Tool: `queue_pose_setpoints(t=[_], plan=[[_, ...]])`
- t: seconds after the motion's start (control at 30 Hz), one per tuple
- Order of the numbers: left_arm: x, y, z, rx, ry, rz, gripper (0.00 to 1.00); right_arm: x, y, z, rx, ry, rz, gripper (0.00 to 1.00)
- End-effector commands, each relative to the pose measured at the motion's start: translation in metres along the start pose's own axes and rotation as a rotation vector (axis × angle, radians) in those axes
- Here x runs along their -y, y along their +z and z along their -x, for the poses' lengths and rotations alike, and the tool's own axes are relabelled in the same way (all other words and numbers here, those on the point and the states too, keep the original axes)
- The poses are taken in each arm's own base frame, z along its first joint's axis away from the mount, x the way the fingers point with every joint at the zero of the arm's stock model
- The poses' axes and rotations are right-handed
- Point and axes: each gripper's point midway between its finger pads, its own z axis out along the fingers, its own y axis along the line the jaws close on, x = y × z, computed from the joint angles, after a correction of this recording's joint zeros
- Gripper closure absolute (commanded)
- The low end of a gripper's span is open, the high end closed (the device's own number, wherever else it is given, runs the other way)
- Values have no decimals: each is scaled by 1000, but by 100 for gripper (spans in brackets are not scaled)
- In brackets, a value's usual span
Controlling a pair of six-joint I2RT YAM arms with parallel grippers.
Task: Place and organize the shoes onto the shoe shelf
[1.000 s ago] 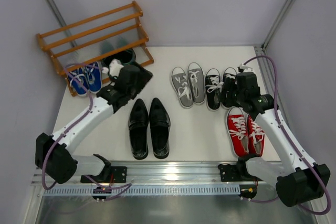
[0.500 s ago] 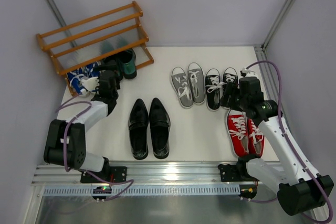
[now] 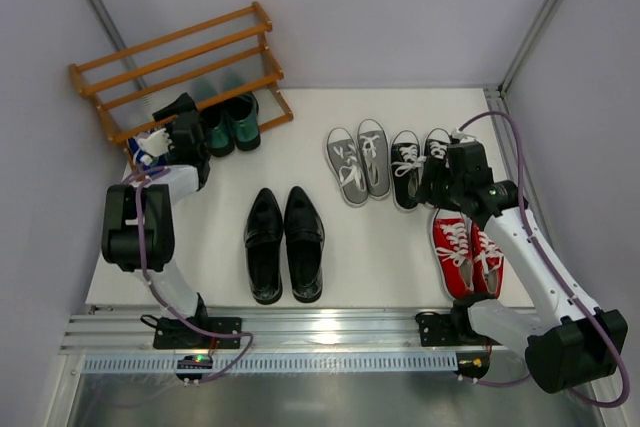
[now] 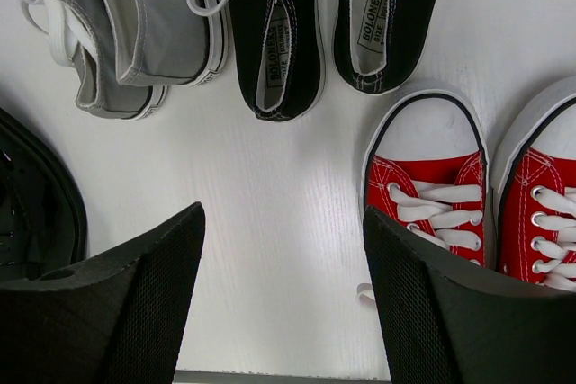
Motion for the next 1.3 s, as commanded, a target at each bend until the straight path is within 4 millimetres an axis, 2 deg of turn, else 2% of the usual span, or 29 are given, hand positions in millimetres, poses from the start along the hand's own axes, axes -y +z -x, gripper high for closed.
queue_pose_setpoints(t=[0.0,0.1,0.13,0.2,0.23,0.3,0.33,0.4,0.43,0.47,0.57,0.67,0.8,0.93,1.2,1.23,1.27], plan=[[13,19,-10,-12,-22,-24,13,-10,-3,20,39,-17,24,28],[12,36,-25,-34,-5,-14,16,-8,-1,22,40,-21,10,28],[4,43,-30,-41,4,5,16,-8,0,22,37,-21,6,28],[7,50,-35,-44,-12,3,20,-7,2,22,37,-23,-2,28],[-4,55,-37,-42,-22,22,22,-7,2,23,37,-25,-5,28],[-4,61,-41,-51,-31,13,37,-5,4,23,36,-27,-15,28],[-4,60,-43,-57,-31,14,37,-6,4,24,37,-28,-14,28],[-9,64,-48,-73,-22,21,50,-4,4,25,40,-27,-22,28],[-13,65,-50,-84,-25,25,62,-4,4,25,41,-29,-22,28],[-18,66,-55,-109,-32,31,68,-4,5,24,38,-30,-25,28],[-18,65,-66,-165,-48,15,86,-4,6,26,42,-28,-26,28],[-24,60,-66,-168,-45,15,97,-5,7,28,46,-26,-23,28],[-26,43,-79,-198,-60,5,100,-8,10,30,39,-26,-15,28],[-33,18,-99,-234,-53,8,100,-11,10,31,40,-23,-5,28],[-43,-18,-126,-281,-88,7,100,-9,7,25,47,-23,2,28],[-38,-23,-128,-282,-92,-2,100,-8,6,24,49,-22,5,28],[-43,-28,-127,-283,-87,4,100,-8,5,24,52,-21,5,28]])
